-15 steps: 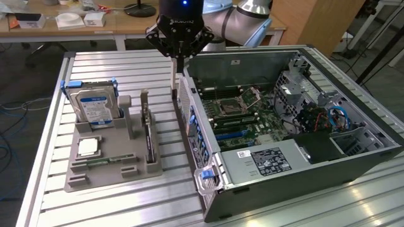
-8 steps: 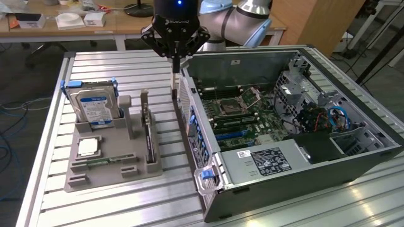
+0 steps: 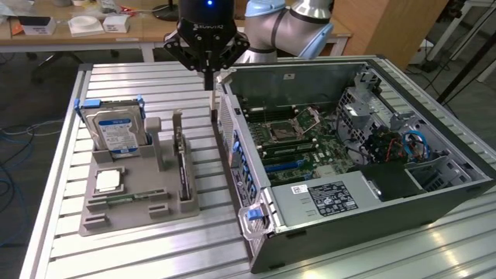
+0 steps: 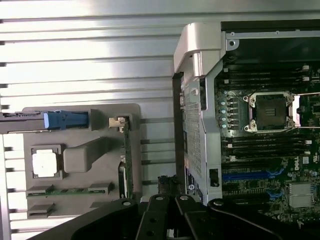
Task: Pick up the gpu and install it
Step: 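Reach for the gpu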
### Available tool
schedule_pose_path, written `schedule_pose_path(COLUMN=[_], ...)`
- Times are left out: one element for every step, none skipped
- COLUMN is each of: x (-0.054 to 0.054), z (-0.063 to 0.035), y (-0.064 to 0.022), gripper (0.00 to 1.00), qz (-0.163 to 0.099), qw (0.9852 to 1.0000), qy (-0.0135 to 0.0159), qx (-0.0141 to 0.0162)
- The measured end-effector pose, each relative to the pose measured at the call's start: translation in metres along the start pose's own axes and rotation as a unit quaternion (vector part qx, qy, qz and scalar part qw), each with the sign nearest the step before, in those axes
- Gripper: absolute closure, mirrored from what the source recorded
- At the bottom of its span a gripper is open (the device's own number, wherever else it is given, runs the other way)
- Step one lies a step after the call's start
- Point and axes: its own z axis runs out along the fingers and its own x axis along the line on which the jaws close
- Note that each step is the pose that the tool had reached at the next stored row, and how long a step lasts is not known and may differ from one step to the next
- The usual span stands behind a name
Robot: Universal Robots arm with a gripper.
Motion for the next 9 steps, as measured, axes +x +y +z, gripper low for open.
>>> schedule_pose_path(x=[0.002,0.004,0.007,0.009,0.011,0.013,0.015,0.017,0.02], z=[-0.0001,-0.0001,-0.0002,-0.0002,-0.0002,-0.0003,-0.0004,-0.0003,-0.0004], y=[-0.0002,-0.0003,-0.0005,-0.0006,-0.0008,-0.0009,-0.0011,-0.0013,-0.0015], gripper=[0.89,0.89,0.89,0.89,0.89,0.89,0.89,0.89,0.89], qz=[0.0,0.0,0.0,0.0,0.0,0.0,0.0,0.0,0.0], qw=[1.0,1.0,1.0,1.0,1.0,1.0,1.0,1.0,1.0], qy=[0.0,0.0,0.0,0.0,0.0,0.0,0.0,0.0,0.0], qx=[0.0,0.0,0.0,0.0,0.0,0.0,0.0,0.0,0.0])
